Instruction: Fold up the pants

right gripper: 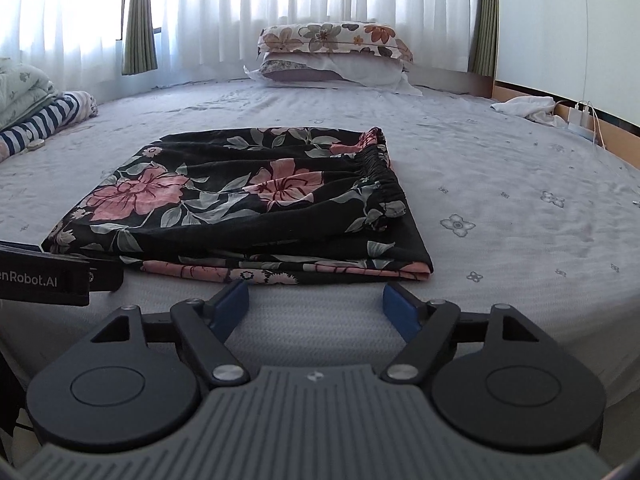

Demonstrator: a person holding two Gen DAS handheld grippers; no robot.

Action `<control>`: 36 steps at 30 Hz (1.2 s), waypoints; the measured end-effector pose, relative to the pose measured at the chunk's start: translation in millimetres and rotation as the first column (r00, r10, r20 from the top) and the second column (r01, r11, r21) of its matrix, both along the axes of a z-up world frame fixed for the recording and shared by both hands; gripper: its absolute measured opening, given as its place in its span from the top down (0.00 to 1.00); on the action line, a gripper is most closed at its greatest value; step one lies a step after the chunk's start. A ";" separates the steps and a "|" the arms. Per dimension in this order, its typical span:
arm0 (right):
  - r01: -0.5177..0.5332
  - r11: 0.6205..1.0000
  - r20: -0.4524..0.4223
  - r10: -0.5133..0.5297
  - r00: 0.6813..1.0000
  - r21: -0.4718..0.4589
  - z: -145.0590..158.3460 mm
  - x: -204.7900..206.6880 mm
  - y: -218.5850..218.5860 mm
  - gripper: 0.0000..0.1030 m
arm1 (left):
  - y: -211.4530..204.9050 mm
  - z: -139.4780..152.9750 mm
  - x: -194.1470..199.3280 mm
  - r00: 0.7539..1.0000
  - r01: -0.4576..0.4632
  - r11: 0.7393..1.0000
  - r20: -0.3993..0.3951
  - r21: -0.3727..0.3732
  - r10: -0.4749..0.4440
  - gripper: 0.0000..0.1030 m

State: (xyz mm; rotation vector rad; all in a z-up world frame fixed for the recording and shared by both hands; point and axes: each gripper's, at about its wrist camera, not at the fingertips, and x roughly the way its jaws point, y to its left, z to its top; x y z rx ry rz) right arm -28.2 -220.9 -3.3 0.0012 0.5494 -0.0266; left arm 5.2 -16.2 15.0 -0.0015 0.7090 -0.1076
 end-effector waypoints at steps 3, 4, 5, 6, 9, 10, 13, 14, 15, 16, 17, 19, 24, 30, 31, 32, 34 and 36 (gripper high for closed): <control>-0.005 1.000 -0.009 0.005 1.000 0.000 -0.9 1.2 -0.4 0.16 | -2.1 -1.5 -0.1 1.000 0.000 1.000 0.002 0.016 0.000 0.00; -0.006 1.000 -0.010 0.006 1.000 -0.001 -1.1 1.6 -0.4 0.15 | -2.3 -2.4 -0.7 1.000 0.000 1.000 0.005 0.021 0.000 0.00; -0.007 1.000 -0.012 0.007 1.000 -0.001 -1.4 1.6 -0.2 0.15 | -2.8 -3.4 -1.0 1.000 -0.001 1.000 0.009 0.024 0.001 0.00; -0.007 1.000 -0.014 0.007 1.000 -0.001 -1.8 2.1 0.0 0.14 | -3.4 -3.8 -1.3 1.000 -0.003 1.000 0.012 0.026 0.003 0.00; -0.015 1.000 -0.017 0.015 1.000 -0.005 -3.0 3.5 1.2 0.12 | -4.4 -4.6 -0.7 1.000 -0.011 1.000 0.012 0.025 0.011 0.00; -0.017 1.000 -0.018 0.017 1.000 -0.006 -3.4 3.8 1.6 0.11 | -4.5 -4.6 -0.1 1.000 -0.015 1.000 0.011 0.022 0.015 0.00; -0.020 1.000 -0.018 0.020 1.000 -0.006 -4.3 4.2 2.6 0.10 | -3.8 -4.7 1.2 1.000 -0.022 1.000 0.004 0.016 0.022 0.00; -0.020 1.000 -0.018 0.020 1.000 -0.007 -4.4 4.2 2.8 0.09 | -3.9 -4.7 1.6 1.000 -0.023 1.000 0.003 0.016 0.023 0.00; -0.020 1.000 -0.018 0.020 1.000 -0.007 -4.3 4.3 2.7 0.09 | -3.9 -4.8 1.8 1.000 -0.023 1.000 0.002 0.017 0.023 0.00; -0.021 1.000 -0.018 0.021 1.000 -0.008 -4.6 4.5 3.0 0.08 | -3.9 -4.8 1.7 1.000 -0.023 1.000 0.003 0.017 0.023 0.00; -0.021 1.000 -0.018 0.021 1.000 -0.007 -4.7 4.5 3.1 0.08 | -4.0 -4.8 1.8 1.000 -0.024 1.000 0.003 0.018 0.023 0.00; -0.021 1.000 -0.018 0.021 1.000 -0.008 -4.7 4.7 3.2 0.07 | -3.9 -4.6 1.9 1.000 -0.024 1.000 0.003 0.016 0.024 0.00; -0.022 1.000 -0.020 0.022 1.000 -0.008 -5.4 5.1 3.9 0.06 | -3.8 -4.6 3.2 1.000 -0.031 0.999 -0.001 0.013 0.031 0.00; -0.022 1.000 -0.020 0.022 1.000 -0.008 -5.4 5.3 4.1 0.05 | -4.5 -5.0 3.9 0.999 -0.033 0.999 -0.003 0.017 0.033 0.00; -0.024 1.000 -0.020 0.024 1.000 -0.008 -6.0 5.6 4.2 0.05 | -4.1 -4.9 4.3 0.999 -0.033 0.999 -0.005 0.015 0.033 0.00; -0.024 1.000 -0.021 0.024 0.999 -0.009 -6.1 5.5 4.5 0.04 | -4.3 -5.1 4.7 0.999 -0.033 0.999 -0.006 0.013 0.033 0.00; -0.027 1.000 -0.023 0.027 0.999 -0.010 -7.1 6.1 5.1 0.04 | -4.2 -5.4 4.9 0.999 -0.033 0.999 -0.009 0.011 0.033 0.00; -0.029 1.000 -0.024 0.028 0.999 -0.008 -7.5 6.4 4.7 0.04 | -4.2 -5.5 5.7 0.999 -0.034 0.999 -0.011 0.010 0.034 0.00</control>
